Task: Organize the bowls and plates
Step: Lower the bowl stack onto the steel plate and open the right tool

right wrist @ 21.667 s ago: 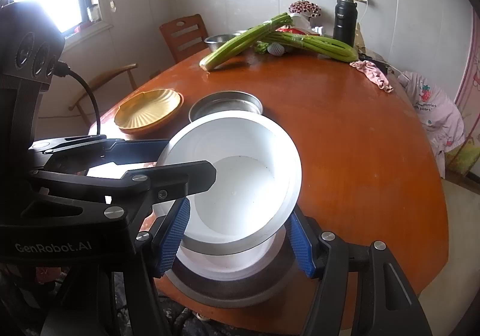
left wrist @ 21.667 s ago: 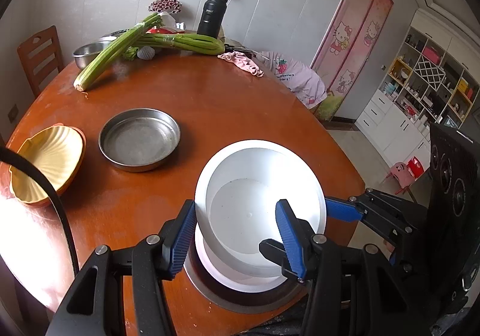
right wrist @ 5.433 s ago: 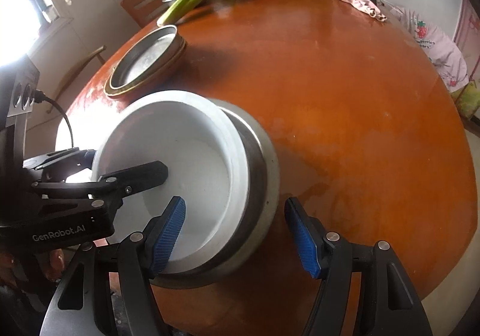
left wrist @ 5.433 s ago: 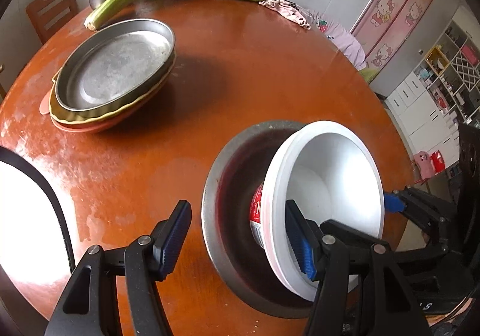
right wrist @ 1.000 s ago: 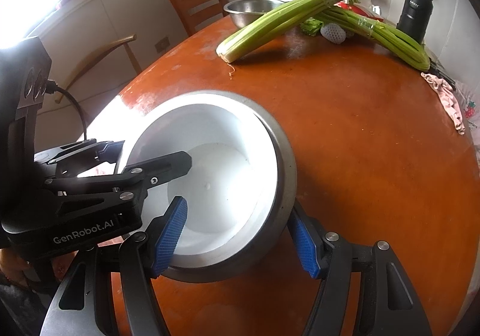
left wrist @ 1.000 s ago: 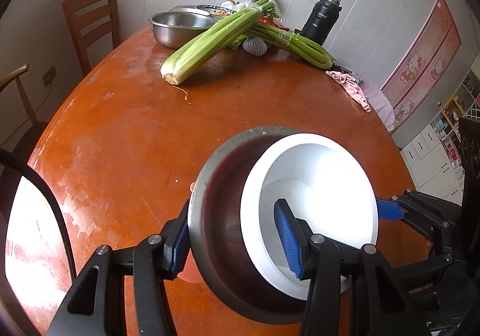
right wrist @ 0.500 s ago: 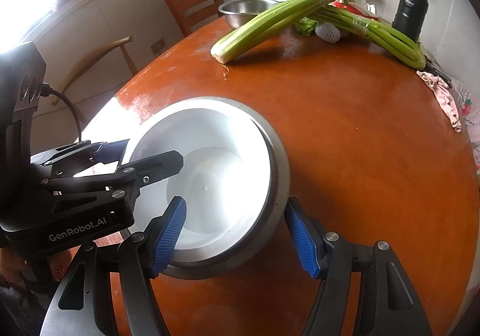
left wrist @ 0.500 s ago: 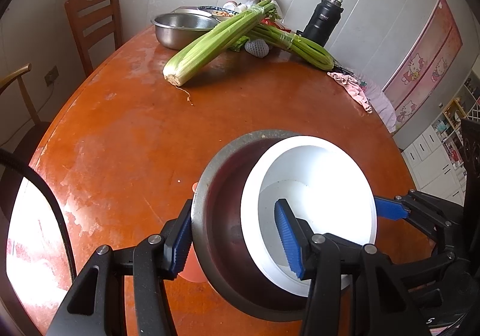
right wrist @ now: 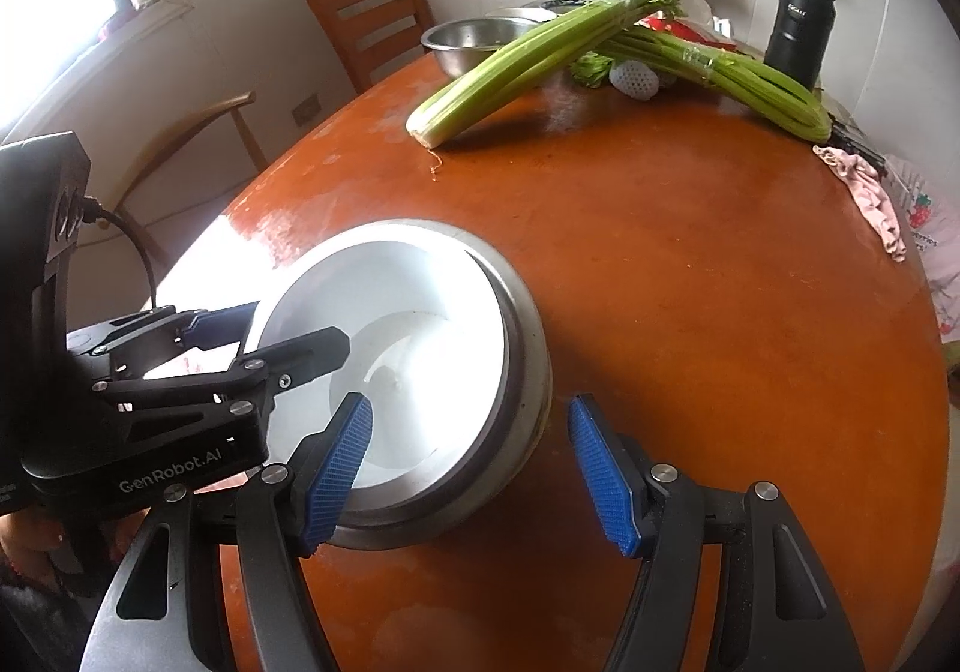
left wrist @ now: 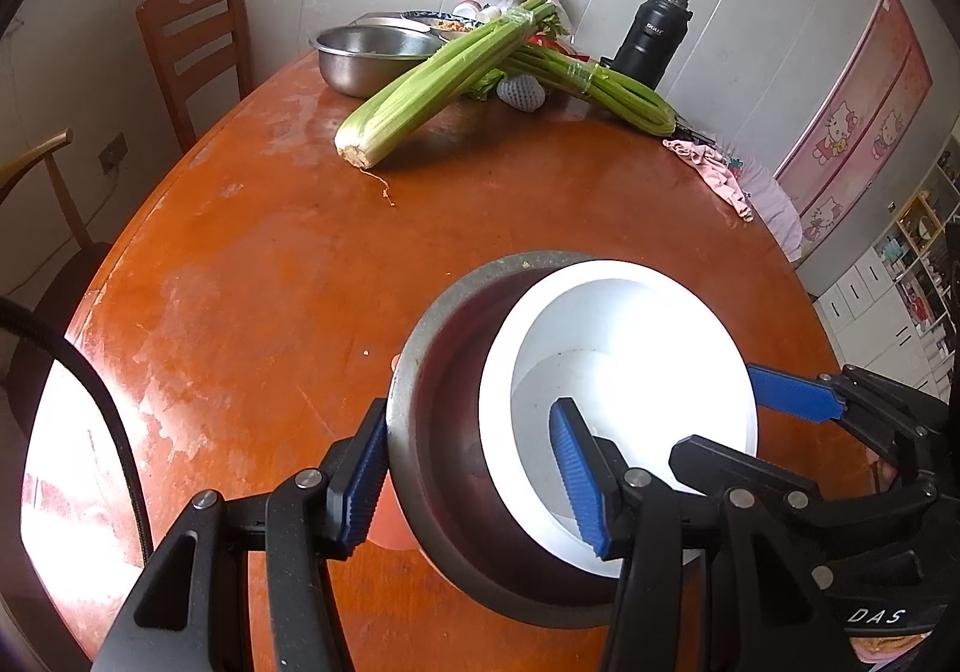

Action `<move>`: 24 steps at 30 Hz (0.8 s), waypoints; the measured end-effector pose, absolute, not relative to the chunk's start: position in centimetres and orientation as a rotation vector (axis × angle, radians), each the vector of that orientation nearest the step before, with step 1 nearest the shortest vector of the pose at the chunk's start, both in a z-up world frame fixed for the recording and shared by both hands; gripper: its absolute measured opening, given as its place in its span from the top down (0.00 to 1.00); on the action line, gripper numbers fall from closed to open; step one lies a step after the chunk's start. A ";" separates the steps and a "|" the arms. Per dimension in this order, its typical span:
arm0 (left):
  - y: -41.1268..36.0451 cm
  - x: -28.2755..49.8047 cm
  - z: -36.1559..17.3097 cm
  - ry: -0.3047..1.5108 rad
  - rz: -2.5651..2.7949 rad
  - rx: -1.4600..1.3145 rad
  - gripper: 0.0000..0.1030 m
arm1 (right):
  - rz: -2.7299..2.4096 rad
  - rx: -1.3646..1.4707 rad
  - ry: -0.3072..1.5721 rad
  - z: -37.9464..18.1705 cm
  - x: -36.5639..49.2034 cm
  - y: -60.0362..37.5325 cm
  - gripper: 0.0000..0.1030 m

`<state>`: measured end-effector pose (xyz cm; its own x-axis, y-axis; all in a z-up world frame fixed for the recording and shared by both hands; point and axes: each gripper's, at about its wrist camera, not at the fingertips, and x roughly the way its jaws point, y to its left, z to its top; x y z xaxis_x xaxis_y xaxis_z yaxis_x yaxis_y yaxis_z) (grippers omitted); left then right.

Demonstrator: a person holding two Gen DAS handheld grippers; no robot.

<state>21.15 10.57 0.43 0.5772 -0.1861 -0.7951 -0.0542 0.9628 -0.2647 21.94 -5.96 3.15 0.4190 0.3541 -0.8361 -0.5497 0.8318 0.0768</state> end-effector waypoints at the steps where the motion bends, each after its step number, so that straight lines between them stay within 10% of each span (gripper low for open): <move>1: 10.6 21.0 0.5 0.955 -0.077 -0.270 0.48 | 0.573 -0.222 0.985 3.2 21.9 -6.0 0.32; 24: 8.9 13.9 4.4 0.827 0.069 -0.184 0.31 | 0.562 -0.205 0.900 5.4 16.4 -8.6 0.32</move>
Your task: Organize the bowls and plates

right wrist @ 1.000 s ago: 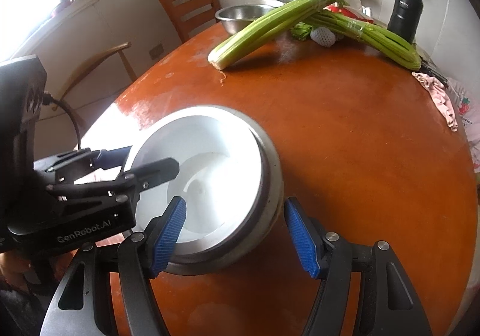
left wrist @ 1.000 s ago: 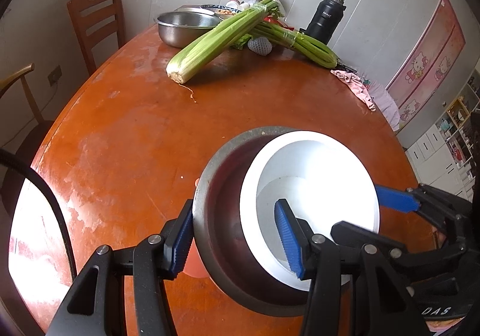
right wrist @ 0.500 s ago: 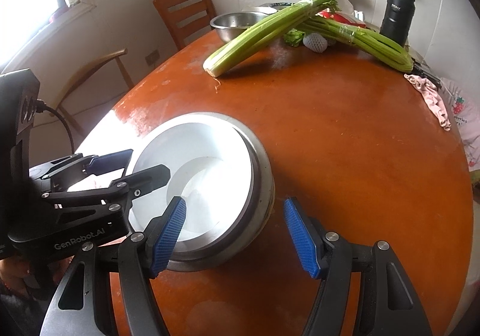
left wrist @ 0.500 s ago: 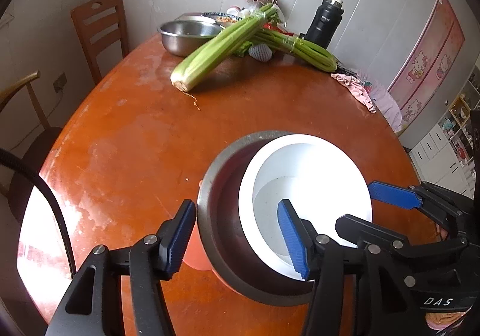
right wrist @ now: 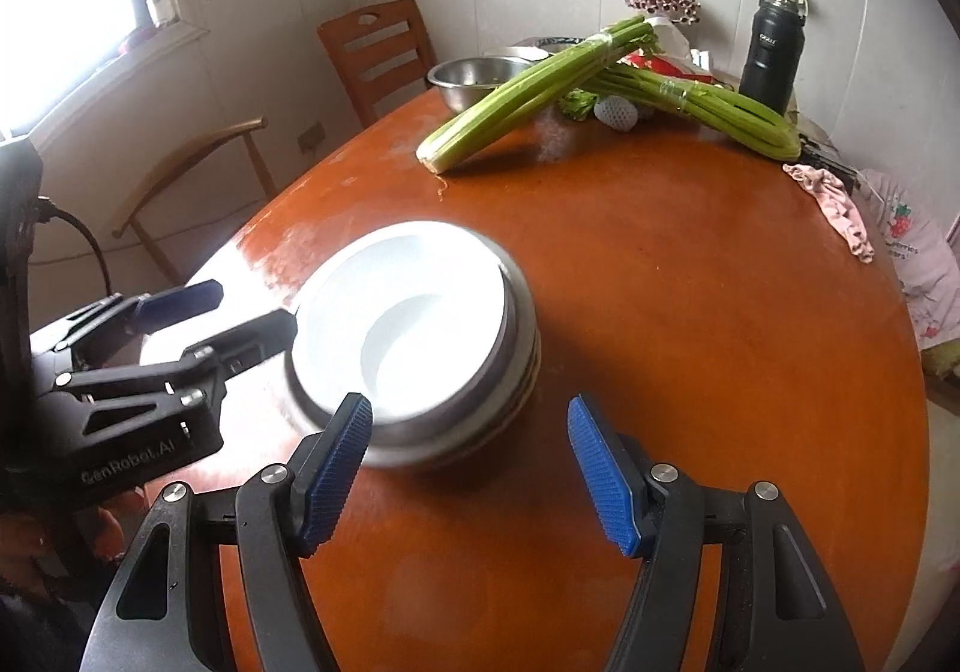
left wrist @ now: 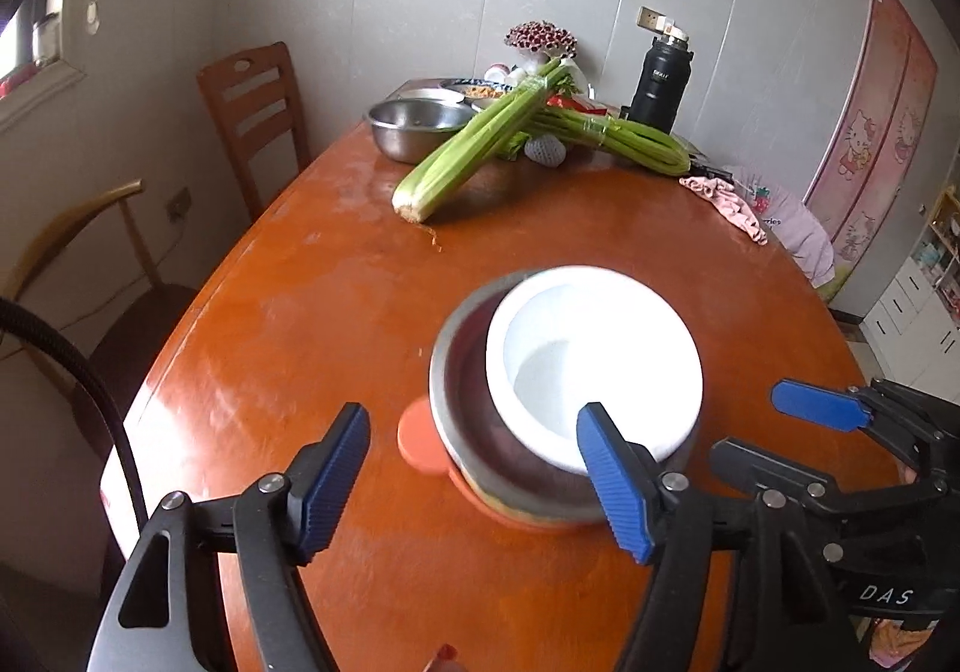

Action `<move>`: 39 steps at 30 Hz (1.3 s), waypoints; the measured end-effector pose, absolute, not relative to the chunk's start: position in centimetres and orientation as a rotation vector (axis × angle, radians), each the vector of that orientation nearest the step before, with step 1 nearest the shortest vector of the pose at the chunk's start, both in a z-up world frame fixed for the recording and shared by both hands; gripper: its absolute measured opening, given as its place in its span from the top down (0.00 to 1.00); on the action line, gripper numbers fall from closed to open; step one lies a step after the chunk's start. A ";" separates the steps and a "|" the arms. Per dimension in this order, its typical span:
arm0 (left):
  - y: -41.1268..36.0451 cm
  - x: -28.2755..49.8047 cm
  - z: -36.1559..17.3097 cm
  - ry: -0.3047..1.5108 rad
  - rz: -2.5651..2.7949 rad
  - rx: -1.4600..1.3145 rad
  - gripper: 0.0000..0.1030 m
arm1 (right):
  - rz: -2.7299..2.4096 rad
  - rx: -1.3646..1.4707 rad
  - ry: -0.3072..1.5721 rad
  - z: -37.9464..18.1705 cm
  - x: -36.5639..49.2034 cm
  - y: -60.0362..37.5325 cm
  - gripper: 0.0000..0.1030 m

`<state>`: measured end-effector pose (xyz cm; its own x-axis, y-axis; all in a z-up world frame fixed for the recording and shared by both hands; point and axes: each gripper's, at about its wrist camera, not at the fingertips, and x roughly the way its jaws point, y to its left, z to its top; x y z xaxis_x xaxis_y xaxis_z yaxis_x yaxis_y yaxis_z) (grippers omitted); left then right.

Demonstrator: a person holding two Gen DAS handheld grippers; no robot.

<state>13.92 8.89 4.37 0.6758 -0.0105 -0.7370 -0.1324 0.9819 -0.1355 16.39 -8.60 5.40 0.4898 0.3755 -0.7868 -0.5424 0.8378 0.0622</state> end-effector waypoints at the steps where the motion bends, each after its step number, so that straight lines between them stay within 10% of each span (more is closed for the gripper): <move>1: 8.6 13.3 4.2 0.832 0.073 -0.184 0.30 | 0.563 -0.205 0.899 5.3 15.9 -8.8 0.32; 39: 2.9 3.0 1.1 0.818 0.071 -0.142 0.28 | 0.557 -0.166 0.840 1.5 4.0 -14.4 0.31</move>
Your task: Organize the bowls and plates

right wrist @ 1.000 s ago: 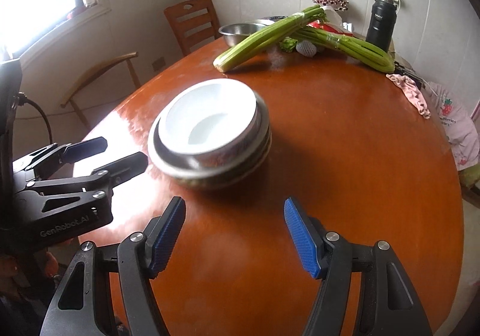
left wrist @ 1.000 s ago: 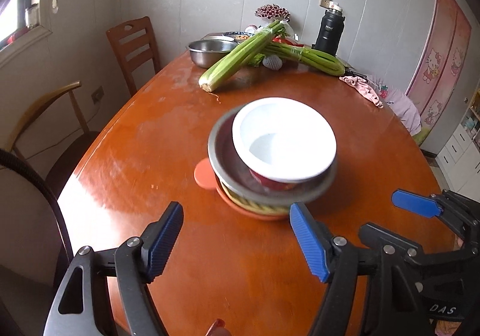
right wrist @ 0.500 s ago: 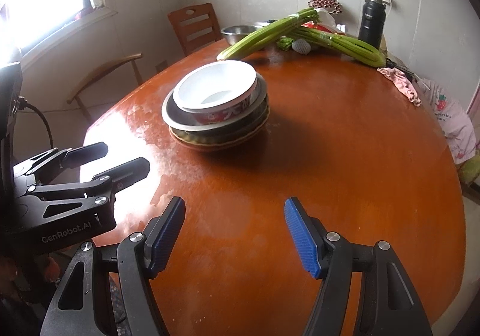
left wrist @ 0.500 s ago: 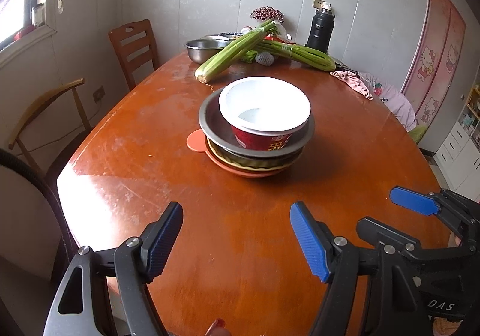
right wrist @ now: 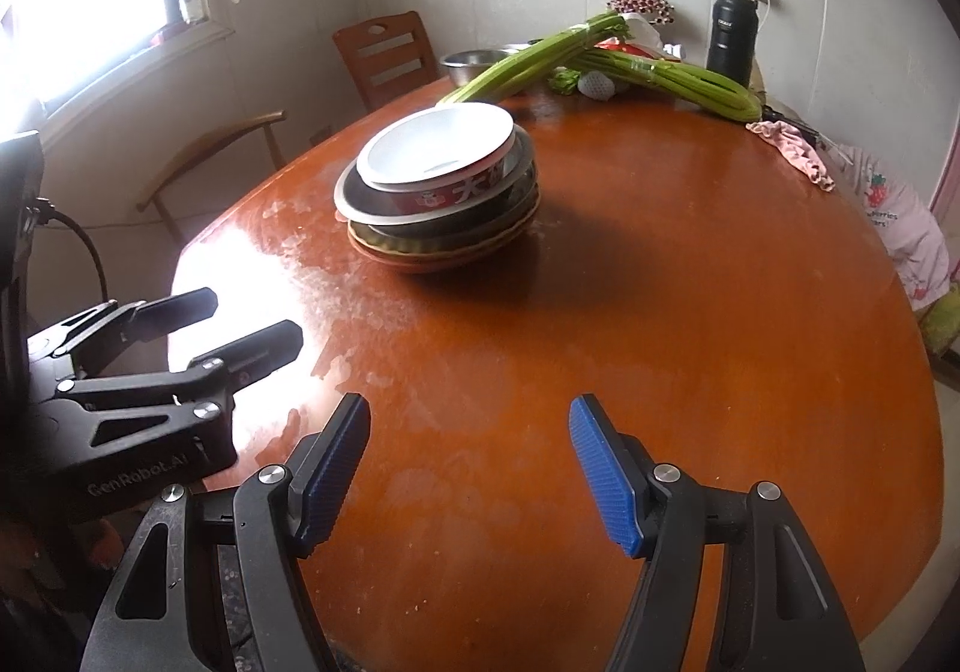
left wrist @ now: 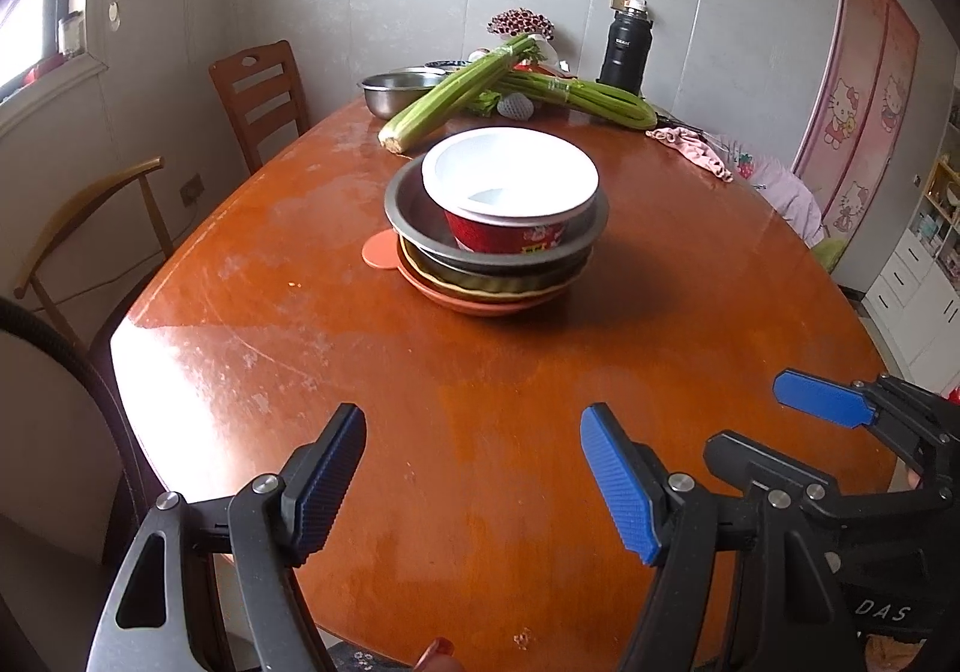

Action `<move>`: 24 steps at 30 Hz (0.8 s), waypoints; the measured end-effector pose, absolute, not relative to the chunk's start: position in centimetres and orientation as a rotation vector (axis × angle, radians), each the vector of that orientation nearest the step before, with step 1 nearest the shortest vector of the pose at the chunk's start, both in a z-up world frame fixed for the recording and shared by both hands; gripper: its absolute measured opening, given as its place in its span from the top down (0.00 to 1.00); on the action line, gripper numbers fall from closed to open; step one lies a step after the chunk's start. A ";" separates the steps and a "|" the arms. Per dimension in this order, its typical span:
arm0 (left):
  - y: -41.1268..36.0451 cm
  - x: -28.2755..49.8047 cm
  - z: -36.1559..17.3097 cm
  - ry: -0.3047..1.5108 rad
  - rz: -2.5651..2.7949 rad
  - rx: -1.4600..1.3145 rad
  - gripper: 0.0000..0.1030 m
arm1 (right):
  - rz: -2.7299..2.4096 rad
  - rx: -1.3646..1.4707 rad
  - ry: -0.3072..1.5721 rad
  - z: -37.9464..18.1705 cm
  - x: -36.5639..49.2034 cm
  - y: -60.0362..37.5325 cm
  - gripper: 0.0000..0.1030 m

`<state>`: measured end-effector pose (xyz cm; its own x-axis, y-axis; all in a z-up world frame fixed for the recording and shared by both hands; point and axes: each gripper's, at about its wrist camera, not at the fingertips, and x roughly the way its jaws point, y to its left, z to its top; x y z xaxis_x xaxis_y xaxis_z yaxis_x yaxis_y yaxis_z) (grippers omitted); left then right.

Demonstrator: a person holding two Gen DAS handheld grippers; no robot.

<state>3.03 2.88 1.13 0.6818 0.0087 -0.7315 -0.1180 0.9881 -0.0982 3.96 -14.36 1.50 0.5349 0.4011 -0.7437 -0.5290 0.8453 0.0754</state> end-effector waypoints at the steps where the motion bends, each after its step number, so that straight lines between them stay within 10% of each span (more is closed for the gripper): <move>1: 2.9 3.0 1.1 0.819 0.068 -0.142 0.28 | 0.556 -0.166 0.840 1.4 3.8 -14.4 0.31; 24: 2.2 2.0 0.4 0.830 0.054 -0.111 0.28 | 0.549 -0.158 0.850 0.7 2.4 -15.1 0.31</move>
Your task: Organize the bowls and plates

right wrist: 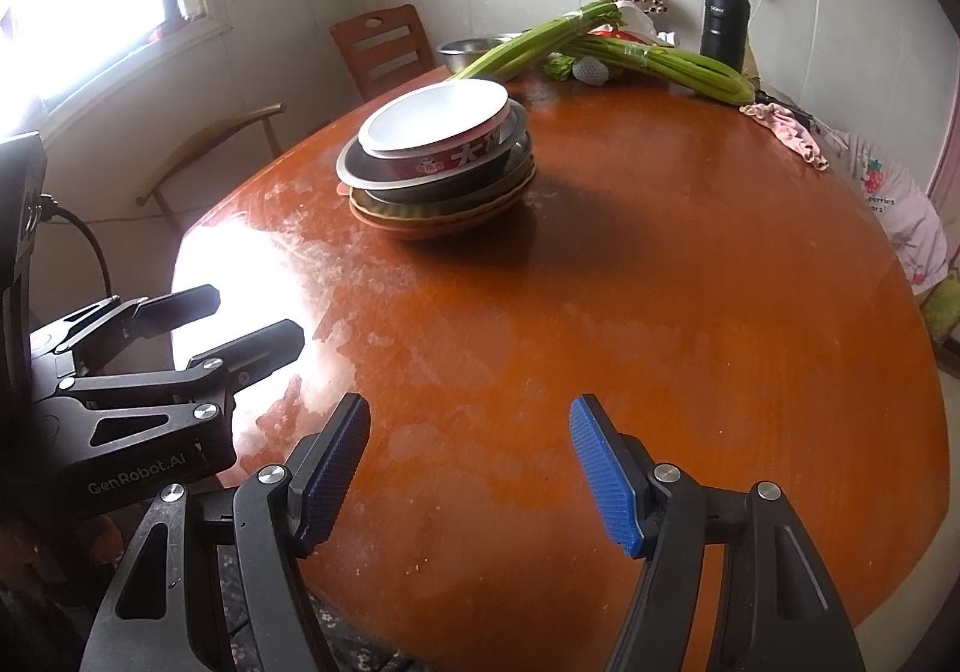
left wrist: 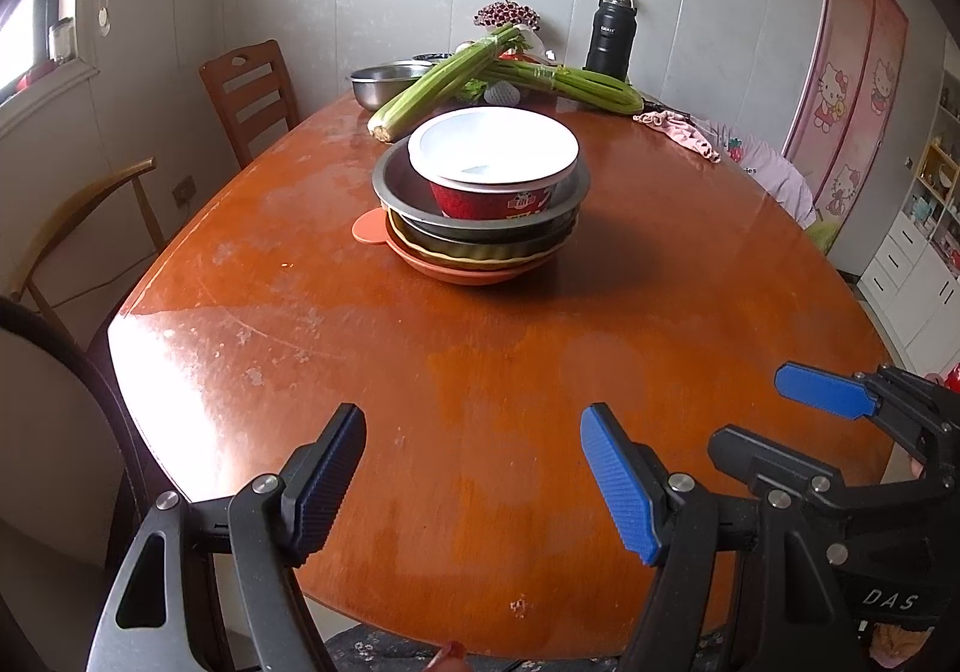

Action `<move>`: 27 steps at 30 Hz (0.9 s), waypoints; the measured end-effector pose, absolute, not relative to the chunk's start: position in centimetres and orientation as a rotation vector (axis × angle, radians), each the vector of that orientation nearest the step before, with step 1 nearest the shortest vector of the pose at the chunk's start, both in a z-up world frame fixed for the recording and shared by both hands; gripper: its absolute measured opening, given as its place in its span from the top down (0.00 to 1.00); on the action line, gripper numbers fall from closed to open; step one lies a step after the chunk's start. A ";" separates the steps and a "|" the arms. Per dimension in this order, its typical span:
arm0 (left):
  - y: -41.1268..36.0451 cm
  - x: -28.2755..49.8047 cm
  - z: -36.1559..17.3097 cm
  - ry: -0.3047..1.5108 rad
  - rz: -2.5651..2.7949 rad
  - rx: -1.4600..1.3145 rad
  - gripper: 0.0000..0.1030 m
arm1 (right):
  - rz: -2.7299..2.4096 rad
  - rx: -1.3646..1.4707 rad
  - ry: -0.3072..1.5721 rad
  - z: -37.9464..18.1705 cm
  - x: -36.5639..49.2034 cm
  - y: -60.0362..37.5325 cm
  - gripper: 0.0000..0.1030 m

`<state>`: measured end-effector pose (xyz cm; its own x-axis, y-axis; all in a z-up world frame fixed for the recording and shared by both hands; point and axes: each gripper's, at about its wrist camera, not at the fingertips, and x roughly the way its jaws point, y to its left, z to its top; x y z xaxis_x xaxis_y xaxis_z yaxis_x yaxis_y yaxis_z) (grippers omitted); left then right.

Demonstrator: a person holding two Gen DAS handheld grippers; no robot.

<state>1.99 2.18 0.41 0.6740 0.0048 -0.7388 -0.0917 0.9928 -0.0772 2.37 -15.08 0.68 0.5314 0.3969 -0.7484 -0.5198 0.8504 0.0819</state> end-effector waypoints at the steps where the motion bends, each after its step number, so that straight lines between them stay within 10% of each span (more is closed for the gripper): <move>1: 2.2 1.9 0.4 0.830 0.055 -0.109 0.28 | 0.548 -0.156 0.848 0.7 2.3 -15.1 0.31; 27: 3.1 2.2 -0.3 0.847 0.068 -0.122 0.28 | 0.550 -0.174 0.868 0.1 2.4 -14.2 0.31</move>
